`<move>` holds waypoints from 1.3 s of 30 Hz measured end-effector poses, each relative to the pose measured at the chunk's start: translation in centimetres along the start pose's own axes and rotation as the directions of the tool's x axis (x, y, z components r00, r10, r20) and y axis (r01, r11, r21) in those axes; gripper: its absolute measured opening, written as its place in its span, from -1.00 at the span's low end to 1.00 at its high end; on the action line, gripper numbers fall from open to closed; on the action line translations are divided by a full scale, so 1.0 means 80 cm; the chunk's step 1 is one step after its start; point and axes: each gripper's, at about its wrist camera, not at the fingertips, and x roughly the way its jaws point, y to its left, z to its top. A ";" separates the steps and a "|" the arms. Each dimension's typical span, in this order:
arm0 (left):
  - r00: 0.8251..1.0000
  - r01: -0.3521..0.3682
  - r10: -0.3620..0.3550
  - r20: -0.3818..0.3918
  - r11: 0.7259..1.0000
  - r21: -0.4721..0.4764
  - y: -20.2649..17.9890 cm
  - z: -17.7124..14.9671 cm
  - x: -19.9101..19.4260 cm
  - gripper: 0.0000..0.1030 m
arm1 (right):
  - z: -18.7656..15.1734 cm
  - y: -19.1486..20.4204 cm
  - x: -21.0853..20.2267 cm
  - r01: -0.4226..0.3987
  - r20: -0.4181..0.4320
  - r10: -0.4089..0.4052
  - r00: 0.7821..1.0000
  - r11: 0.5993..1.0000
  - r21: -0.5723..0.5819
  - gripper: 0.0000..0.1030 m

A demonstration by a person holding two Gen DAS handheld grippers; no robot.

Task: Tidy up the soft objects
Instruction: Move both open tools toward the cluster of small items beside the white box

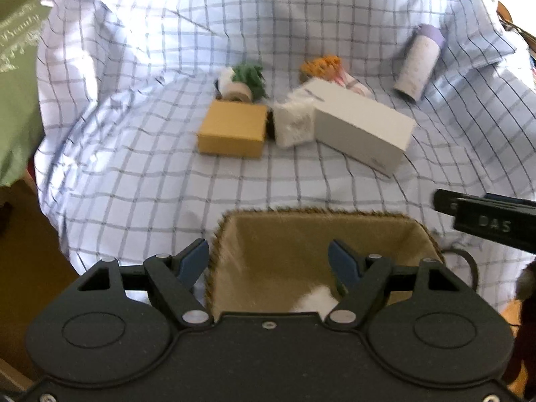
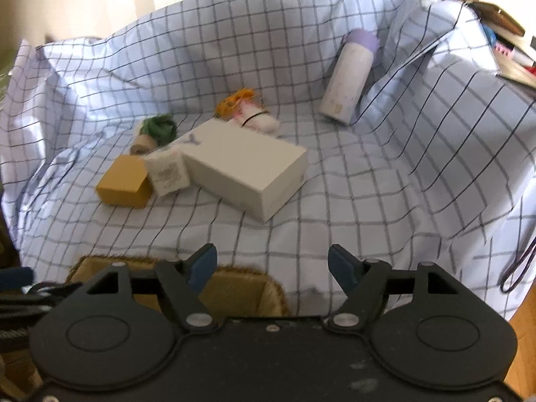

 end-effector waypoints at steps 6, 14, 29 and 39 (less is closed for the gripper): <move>0.987 -0.119 0.117 0.111 0.993 0.011 0.013 0.015 0.006 0.59 | 0.013 -0.014 0.020 0.106 0.051 -0.106 0.993 0.994 -0.012 0.48; 0.923 -0.291 0.287 0.257 0.956 -0.024 0.032 0.024 0.025 0.72 | 0.009 -0.020 0.048 0.246 0.092 -0.240 0.966 0.968 -0.057 0.54; 0.964 -0.216 0.225 0.145 0.974 -0.074 0.056 0.006 0.075 0.72 | 0.007 -0.023 0.080 0.176 0.008 -0.177 0.984 0.984 0.023 0.54; 0.965 -0.217 0.229 0.127 0.971 -0.098 0.054 0.005 0.080 0.72 | 0.017 -0.032 0.072 0.191 0.004 -0.191 0.982 0.981 0.041 0.56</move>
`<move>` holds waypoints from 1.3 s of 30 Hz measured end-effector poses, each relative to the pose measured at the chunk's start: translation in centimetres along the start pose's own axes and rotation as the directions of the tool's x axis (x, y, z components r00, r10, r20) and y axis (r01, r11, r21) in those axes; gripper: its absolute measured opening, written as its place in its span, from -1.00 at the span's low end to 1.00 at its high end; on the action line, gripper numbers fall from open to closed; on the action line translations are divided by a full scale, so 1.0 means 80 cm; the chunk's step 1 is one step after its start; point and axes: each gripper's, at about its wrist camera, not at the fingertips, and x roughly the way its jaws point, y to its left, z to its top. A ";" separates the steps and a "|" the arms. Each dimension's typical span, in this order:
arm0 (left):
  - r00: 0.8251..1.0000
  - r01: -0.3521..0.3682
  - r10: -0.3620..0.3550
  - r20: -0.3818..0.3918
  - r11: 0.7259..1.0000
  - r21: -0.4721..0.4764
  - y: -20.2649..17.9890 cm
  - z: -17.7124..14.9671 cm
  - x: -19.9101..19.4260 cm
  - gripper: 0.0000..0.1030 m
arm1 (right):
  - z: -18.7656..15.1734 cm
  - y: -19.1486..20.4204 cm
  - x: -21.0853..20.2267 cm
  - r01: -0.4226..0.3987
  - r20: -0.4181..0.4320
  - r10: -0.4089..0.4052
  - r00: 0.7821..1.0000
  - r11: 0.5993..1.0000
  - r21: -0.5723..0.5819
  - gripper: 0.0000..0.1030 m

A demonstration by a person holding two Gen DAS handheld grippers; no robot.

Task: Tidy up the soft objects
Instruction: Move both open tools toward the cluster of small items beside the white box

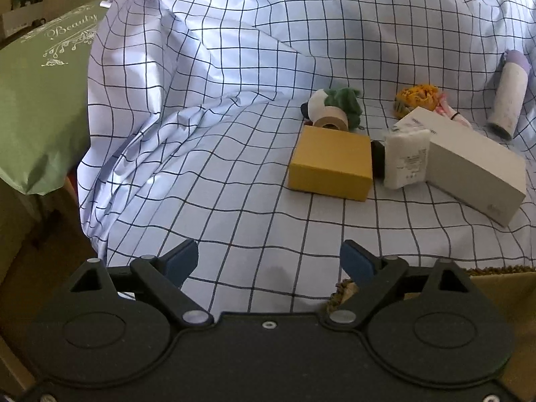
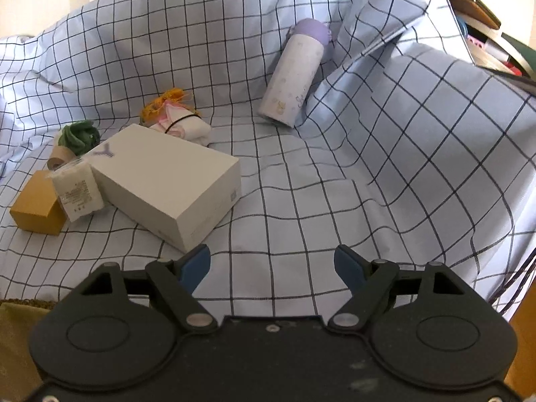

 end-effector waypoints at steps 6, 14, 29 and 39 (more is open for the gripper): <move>1.000 -0.015 0.015 0.001 1.000 -0.009 0.000 -0.001 0.001 0.73 | 0.003 0.000 -0.004 -0.003 0.010 0.003 1.000 1.000 -0.004 0.62; 0.999 0.021 -0.020 -0.031 1.000 0.021 0.004 0.006 0.006 0.74 | 0.011 0.003 -0.003 0.031 0.008 -0.030 1.000 0.998 -0.063 0.65; 0.999 0.042 -0.043 0.015 0.998 0.037 0.014 0.092 0.048 0.86 | 0.086 0.024 -0.004 0.021 0.137 -0.004 0.991 0.992 -0.125 0.93; 0.990 0.139 -0.140 -0.030 0.989 -0.057 0.008 0.182 0.126 0.85 | 0.162 0.082 0.064 -0.097 0.157 0.121 0.980 0.983 -0.153 0.99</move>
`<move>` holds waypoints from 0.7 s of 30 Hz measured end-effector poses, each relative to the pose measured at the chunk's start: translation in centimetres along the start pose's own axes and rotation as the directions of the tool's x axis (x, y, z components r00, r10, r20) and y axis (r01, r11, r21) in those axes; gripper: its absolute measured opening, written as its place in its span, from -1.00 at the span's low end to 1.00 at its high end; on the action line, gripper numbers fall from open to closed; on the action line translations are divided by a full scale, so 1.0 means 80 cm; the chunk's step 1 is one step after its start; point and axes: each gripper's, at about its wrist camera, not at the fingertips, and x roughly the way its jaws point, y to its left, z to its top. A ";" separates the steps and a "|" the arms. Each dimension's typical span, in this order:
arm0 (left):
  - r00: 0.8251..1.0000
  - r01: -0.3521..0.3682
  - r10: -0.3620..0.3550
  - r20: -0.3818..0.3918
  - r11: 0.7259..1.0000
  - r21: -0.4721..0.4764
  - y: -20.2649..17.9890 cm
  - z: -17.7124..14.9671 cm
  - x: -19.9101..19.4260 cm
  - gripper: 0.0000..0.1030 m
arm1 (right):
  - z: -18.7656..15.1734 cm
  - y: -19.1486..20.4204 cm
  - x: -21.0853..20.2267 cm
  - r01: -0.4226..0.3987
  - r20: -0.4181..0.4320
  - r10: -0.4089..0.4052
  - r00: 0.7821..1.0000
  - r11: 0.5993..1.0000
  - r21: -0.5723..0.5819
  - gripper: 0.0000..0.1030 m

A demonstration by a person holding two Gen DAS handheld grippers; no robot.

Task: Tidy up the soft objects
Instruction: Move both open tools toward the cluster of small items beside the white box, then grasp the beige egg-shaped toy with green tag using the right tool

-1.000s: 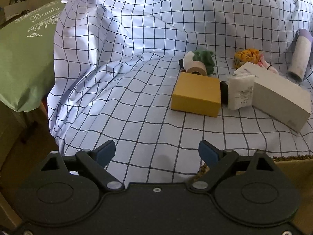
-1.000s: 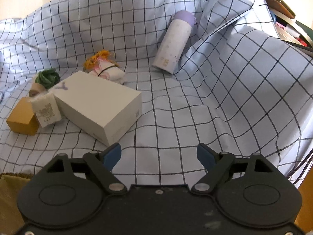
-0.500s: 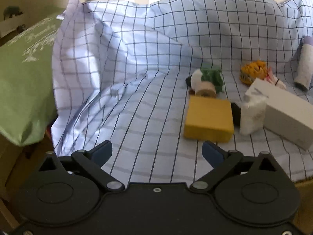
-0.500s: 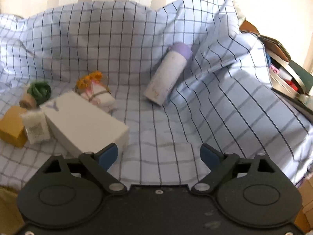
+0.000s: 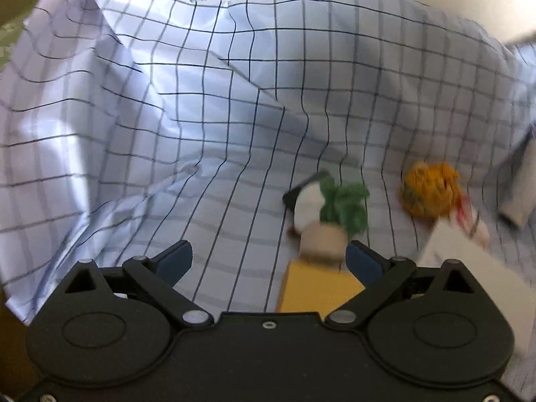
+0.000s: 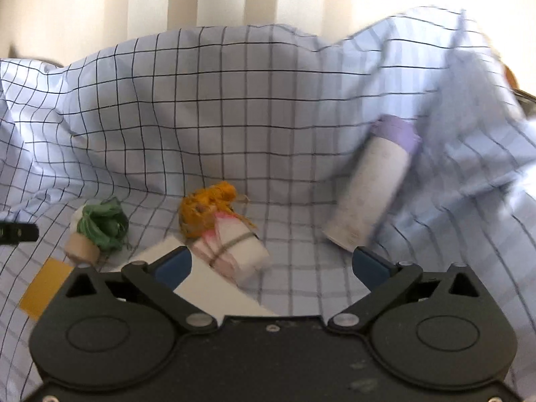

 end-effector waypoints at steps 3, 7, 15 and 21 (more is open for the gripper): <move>0.999 0.026 -0.029 -0.038 0.997 -0.077 0.006 0.027 0.029 0.85 | 0.017 0.013 0.043 -0.054 -0.024 0.054 0.998 0.998 0.012 0.98; 0.996 0.033 -0.043 -0.077 0.991 -0.129 0.009 0.047 0.064 0.85 | 0.038 0.032 0.107 -0.067 -0.055 0.069 0.996 0.997 0.048 0.96; 0.992 0.013 -0.031 -0.123 0.990 -0.141 0.009 0.065 0.109 0.84 | 0.101 0.047 0.206 -0.106 -0.146 0.122 0.982 0.988 0.109 0.94; 0.991 0.009 -0.026 -0.130 0.991 -0.134 0.010 0.068 0.122 0.84 | 0.121 0.048 0.271 -0.083 -0.290 0.127 0.949 0.984 0.157 0.74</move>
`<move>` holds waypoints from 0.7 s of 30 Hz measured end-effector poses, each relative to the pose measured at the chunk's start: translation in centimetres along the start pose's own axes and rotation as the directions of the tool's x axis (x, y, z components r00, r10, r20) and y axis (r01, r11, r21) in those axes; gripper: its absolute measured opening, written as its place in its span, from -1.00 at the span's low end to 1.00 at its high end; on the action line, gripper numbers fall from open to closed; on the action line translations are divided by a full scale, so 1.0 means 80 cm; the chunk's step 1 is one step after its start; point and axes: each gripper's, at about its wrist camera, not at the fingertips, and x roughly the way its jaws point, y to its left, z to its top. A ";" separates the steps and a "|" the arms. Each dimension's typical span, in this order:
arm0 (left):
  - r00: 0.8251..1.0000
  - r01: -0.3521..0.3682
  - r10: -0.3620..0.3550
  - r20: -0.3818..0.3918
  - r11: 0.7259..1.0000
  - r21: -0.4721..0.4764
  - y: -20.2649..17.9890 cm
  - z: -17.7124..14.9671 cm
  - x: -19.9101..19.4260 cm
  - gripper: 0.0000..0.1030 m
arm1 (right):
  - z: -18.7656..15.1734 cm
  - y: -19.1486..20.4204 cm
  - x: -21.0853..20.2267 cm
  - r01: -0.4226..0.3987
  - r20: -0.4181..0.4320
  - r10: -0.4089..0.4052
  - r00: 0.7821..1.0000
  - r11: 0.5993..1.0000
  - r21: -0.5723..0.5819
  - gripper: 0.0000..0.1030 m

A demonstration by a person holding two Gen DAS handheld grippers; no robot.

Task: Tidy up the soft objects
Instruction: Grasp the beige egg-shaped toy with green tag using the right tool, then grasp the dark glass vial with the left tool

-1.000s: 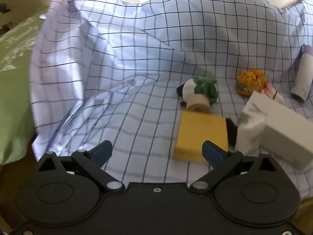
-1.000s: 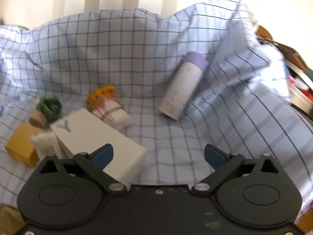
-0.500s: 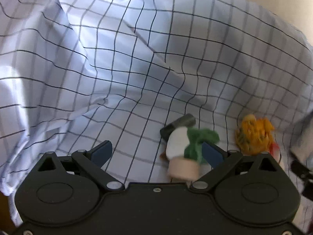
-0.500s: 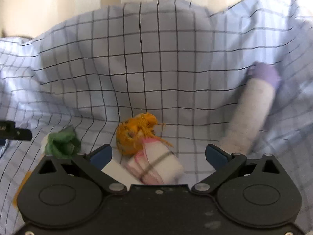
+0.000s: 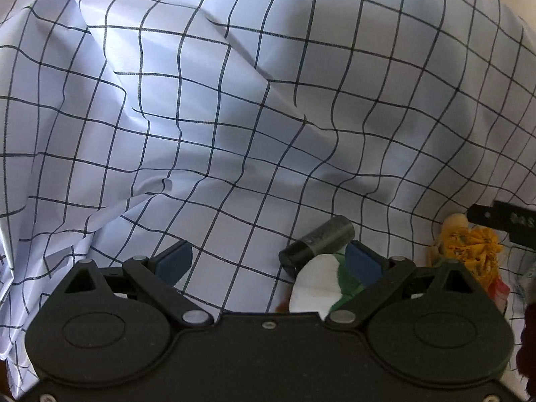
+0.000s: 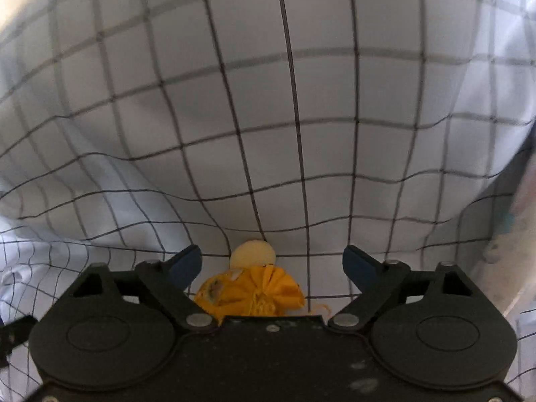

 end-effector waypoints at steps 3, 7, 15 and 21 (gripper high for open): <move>1.000 -0.005 0.005 -0.005 1.000 0.009 -0.001 0.000 0.006 0.84 | 0.005 -0.003 0.023 -0.009 -0.060 0.011 0.998 0.999 0.034 0.59; 1.000 -0.008 0.008 -0.007 1.000 0.015 -0.002 0.001 0.010 0.84 | 0.012 -0.002 0.052 0.032 -0.097 -0.029 0.995 0.999 0.031 0.47; 1.000 -0.022 0.023 -0.011 0.999 0.026 -0.003 0.004 0.016 0.84 | 0.009 0.014 0.049 -0.057 -0.064 0.057 0.996 0.998 0.015 -0.35; 1.000 -0.012 0.012 -0.004 1.000 0.027 -0.008 0.011 0.015 0.84 | -0.011 0.000 -0.005 -0.112 0.107 0.104 0.989 0.991 0.070 -0.36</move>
